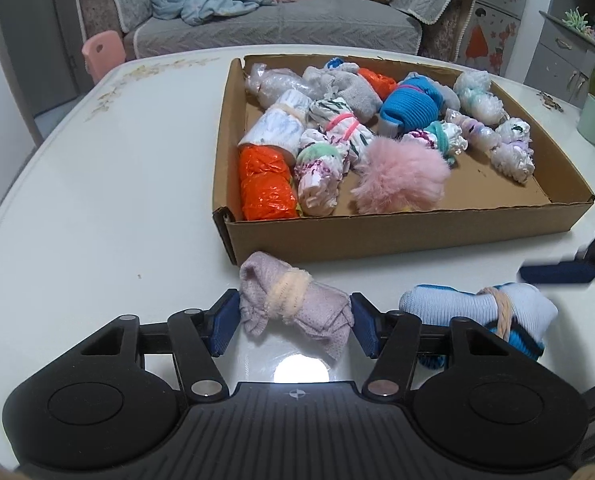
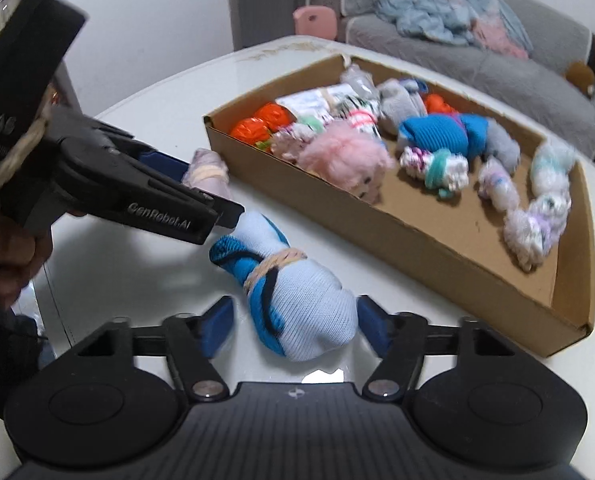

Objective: Organize objects
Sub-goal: 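Grasp the lavender tied bundle with left gripper while right grasps blue-and-white tied bundle, then carry the lavender and blue-and-white bundles over the tray and lower them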

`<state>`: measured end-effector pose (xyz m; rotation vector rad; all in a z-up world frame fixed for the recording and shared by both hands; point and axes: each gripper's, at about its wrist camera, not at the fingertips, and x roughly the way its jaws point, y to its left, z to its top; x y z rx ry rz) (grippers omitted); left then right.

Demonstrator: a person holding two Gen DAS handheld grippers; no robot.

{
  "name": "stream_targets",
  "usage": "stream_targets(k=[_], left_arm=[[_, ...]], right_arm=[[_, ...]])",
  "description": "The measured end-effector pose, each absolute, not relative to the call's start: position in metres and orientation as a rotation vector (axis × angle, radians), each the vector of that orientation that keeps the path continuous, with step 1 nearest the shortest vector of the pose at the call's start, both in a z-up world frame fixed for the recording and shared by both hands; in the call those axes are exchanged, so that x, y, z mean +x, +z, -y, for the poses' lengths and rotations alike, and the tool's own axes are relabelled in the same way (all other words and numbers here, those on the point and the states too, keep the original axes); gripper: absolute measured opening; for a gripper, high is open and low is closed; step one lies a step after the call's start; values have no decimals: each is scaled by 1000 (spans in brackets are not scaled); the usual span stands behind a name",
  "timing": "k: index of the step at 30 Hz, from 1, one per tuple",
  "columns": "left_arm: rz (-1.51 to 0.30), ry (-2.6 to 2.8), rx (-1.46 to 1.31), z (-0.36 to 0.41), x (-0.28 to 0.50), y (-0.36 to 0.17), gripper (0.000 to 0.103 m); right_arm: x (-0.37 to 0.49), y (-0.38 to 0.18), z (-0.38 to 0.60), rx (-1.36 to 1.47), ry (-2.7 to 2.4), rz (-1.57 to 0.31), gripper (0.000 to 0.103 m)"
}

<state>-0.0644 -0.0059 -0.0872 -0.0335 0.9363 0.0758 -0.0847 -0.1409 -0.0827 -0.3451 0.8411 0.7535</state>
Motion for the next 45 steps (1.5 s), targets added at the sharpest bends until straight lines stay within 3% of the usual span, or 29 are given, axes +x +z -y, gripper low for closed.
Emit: stream_targets(k=[1,5,8,9,12,31,45], left_arm=[[-938,73,-33,5,-66,-87,64],[-943,54,-17,3,-72,-87,64],[-948,36,-6,4,-75,-86,64],[-950,28,0,5,-75,-86,64],[-960,10,12,8,-76,-85,63],[-1008,-200,319,70,-103,-71,61],[-877,-443,468,115,-94,11,60]], right_arm=[[-86,-81,140,-359,751,-817,83],[-80,-79,137,-360,755,-789,84],[-77,-82,131,-373,794,-813,71],[-78,-84,129,-380,808,-834,58],[-84,-88,125,-415,832,-854,46],[-93,-74,197,-310,686,-981,44],[-74,-29,291,-186,435,-933,44]])
